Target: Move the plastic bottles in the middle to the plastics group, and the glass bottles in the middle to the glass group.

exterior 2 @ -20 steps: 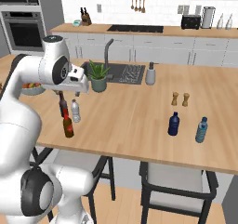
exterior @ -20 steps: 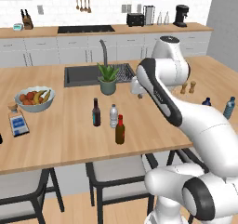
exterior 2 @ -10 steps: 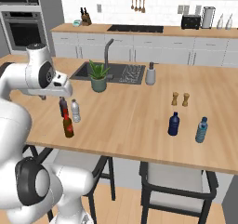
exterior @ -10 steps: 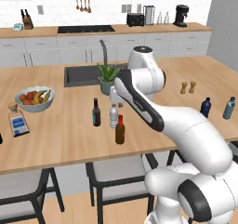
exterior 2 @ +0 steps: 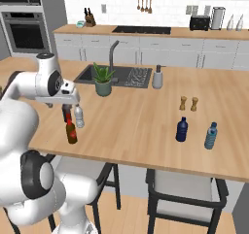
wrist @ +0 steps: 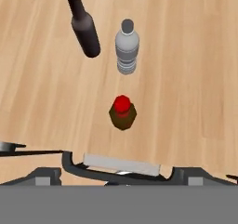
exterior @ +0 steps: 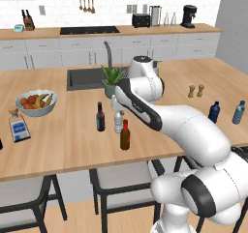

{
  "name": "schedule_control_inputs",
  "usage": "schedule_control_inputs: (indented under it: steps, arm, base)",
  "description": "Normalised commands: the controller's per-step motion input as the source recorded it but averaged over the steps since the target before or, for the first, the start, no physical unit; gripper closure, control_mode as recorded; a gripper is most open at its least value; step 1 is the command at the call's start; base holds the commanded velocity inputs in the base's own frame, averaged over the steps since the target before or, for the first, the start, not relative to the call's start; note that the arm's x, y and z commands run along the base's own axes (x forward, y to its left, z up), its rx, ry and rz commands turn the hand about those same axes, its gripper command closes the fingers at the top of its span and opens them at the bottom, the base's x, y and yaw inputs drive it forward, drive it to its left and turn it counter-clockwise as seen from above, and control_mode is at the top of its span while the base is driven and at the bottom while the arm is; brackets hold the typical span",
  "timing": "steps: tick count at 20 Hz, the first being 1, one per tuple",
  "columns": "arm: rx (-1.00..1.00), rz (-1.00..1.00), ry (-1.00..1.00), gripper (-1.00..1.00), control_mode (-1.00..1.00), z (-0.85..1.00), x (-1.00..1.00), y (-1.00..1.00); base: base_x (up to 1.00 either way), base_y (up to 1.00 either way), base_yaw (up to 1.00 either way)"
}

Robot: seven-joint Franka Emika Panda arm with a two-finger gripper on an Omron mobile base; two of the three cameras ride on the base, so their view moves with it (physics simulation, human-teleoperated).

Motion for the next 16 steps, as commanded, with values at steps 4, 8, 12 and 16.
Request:
schedule_control_inputs:
  steps: [4,8,12,16]
  arm:
    - [0.00,0.04,0.00,-1.00,-1.00,-0.46,0.27,0.00]
    - [0.00,0.03,0.00,-1.00,-1.00,-0.35,0.26,0.03]
    - [0.00,0.02,0.00,-1.00,-1.00,-0.21,0.23,0.02]
    - [0.00,0.03,0.00,-1.00,-1.00,-0.28,0.23,0.01]
  base:
    - [0.00,0.00,0.00]
    - [0.00,0.00,0.00]
    - [0.00,0.00,0.00]
    - [0.00,0.00,0.00]
